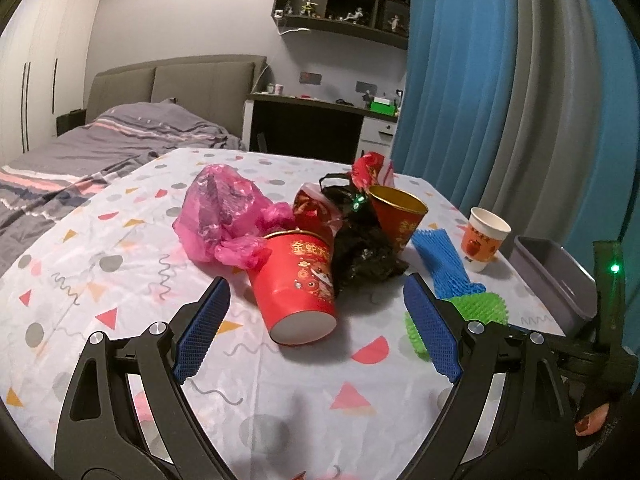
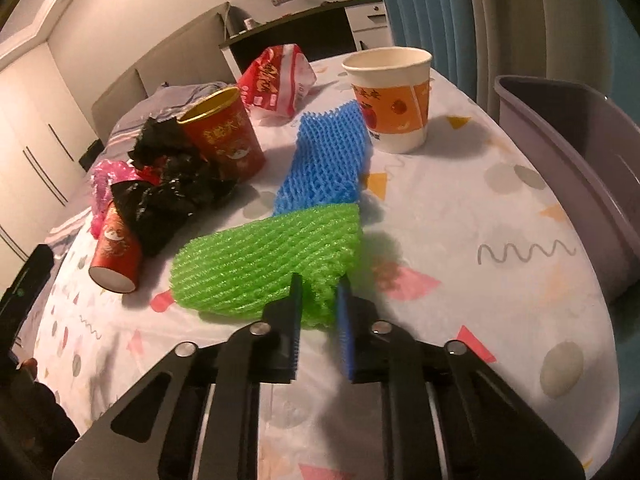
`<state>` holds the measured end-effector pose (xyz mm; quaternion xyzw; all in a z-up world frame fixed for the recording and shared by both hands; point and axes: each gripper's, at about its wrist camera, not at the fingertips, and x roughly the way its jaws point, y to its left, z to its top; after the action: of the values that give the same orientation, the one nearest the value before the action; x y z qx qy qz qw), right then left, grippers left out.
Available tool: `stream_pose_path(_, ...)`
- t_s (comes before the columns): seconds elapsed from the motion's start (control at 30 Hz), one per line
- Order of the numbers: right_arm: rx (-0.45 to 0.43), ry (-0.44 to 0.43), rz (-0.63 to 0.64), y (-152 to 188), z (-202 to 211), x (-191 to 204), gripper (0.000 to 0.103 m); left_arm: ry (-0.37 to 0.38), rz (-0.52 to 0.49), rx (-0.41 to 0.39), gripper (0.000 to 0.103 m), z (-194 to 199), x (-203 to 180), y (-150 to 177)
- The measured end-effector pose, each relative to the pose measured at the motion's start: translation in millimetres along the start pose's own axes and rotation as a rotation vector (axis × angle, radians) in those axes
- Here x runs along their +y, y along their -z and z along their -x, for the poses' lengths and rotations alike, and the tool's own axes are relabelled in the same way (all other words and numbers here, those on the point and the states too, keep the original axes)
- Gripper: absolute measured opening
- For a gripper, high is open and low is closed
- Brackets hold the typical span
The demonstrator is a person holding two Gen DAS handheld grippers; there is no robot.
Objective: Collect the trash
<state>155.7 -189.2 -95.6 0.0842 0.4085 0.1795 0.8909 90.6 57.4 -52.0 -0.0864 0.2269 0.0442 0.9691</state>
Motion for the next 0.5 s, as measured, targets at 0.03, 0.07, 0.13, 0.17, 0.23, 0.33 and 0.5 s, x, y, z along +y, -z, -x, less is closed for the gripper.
stream_pose_path(0.03,-0.011,-0.005,0.007,0.6,2.5,1.6,0.013,0.002,-0.004,0.000,0.087,0.0,-1.3,0.4)
stream_pose_path(0.07,-0.020,-0.007,0.012,1.3,4.2,3.5,0.013,0.003,-0.007,0.000,0.087,-0.1,-1.5,0.5)
stream_pose_path(0.13,-0.048,-0.013,0.021,2.9,13.1,5.5,0.012,0.009,-0.013,0.000,0.087,-0.6,-3.5,0.6)
stream_pose_path(0.17,-0.063,-0.016,0.022,2.7,16.9,6.3,0.012,0.014,-0.016,0.001,0.087,-0.9,-4.8,0.3)
stream_pose_path(0.23,-0.098,-0.019,0.027,1.9,28.0,6.5,0.012,0.031,-0.022,0.004,0.087,-3.2,-8.0,-1.4)
stream_pose_path(0.33,-0.141,-0.009,0.044,0.1,41.1,6.8,0.012,0.055,-0.031,0.005,0.087,-9.9,-14.4,-7.8)
stream_pose_path(0.5,-0.215,0.018,0.069,-1.0,61.8,7.8,0.012,0.082,-0.061,0.019,0.083,-30.8,-26.7,-19.8)
